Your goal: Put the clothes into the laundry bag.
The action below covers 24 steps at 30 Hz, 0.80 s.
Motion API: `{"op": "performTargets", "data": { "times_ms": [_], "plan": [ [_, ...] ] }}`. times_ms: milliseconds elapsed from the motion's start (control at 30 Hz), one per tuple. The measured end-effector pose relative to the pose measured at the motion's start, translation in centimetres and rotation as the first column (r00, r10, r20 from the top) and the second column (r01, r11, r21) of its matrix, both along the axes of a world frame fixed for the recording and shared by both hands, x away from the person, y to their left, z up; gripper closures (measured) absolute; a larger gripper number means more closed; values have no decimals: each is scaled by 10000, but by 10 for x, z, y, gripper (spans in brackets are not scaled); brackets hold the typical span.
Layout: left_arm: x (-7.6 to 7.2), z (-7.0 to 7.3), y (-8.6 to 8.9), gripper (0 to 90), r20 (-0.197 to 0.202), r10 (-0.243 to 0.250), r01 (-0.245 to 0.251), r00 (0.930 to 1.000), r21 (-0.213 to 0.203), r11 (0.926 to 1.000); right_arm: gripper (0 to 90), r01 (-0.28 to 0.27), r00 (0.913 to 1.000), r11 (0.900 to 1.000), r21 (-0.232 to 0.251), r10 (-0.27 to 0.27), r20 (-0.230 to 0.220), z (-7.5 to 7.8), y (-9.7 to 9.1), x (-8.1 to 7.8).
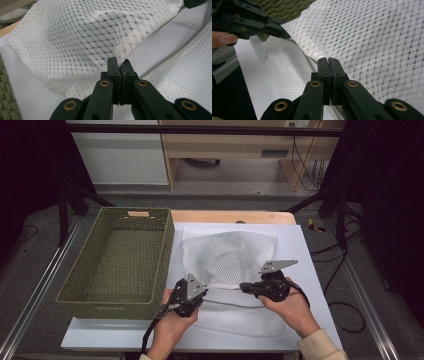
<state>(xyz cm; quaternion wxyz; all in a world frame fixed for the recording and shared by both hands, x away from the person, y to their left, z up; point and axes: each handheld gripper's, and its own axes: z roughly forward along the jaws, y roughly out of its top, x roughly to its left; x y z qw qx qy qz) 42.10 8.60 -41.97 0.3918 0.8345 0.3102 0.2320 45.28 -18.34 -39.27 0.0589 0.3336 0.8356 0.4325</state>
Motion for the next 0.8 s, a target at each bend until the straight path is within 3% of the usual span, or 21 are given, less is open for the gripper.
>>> {"op": "performTargets", "data": {
  "times_ms": [300,800],
  "plan": [
    [-19,-12,5,888,-149,-34,33,9999,-52,10000,894,-106,9999,9999,-24,106,43,-19,5,-18],
    [-36,-28,4,888,-492,-174,168,9986,-111,9998,894,-212,9996,9997,-148,210,-197,-45,5,-38]
  ]
}}
